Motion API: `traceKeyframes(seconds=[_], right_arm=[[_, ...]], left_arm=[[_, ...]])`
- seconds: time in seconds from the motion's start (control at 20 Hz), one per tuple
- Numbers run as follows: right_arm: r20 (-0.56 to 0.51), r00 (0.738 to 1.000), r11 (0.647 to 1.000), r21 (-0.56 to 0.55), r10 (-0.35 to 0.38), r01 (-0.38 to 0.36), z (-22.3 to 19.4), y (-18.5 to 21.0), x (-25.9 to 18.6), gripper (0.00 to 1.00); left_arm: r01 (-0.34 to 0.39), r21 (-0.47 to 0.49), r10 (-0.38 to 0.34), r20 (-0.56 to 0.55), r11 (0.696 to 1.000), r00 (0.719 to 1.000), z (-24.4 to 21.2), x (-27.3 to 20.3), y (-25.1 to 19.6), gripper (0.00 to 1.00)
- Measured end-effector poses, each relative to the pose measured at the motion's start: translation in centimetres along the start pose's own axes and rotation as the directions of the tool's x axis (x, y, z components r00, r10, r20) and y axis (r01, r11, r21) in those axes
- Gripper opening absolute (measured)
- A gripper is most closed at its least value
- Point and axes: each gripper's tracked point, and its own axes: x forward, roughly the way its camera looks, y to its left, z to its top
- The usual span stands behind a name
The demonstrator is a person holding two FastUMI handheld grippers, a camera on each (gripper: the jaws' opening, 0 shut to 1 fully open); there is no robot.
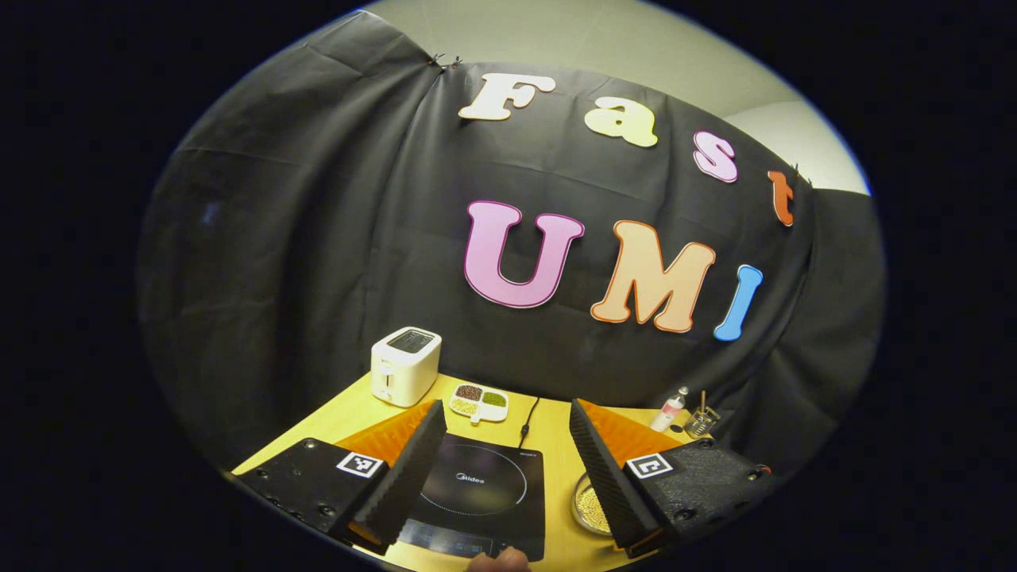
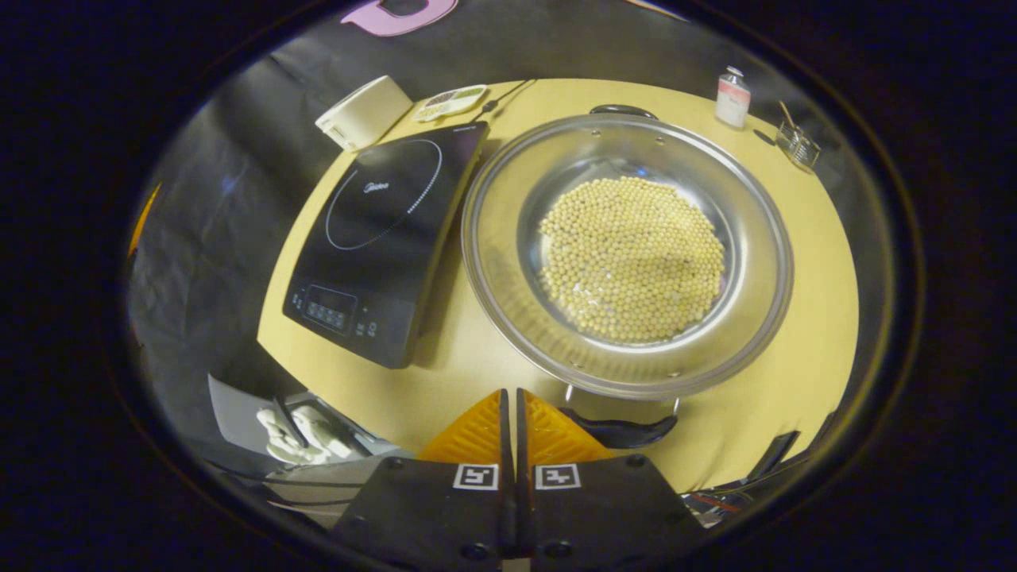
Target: First push the handle of the pot to place it horizontally, then grasp the pot with both hands and set it on the induction cooktop.
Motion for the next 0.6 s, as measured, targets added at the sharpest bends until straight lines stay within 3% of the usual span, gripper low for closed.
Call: traceKeyframes(seconds=[0.2, 0.6], right_arm=[[-0.023, 0.999, 0.999, -0.028, -0.037, 0.036, -0.6, -0.8, 0.3, 0.03], [-0.009, 0.999, 0.999, -0.005, -0.033, 0.033, -0.5, -1.6, 0.3, 0.03]], left_arm=[[-0.014, -0.005, 0.014, -0.020, 1.000, 1.000, -1.0, -0.3, 1.2, 0.95], [-0.032, -0.008, 0.032, -0.025, 0.999, 0.999, -1.3, -0.8, 1.3, 0.95]])
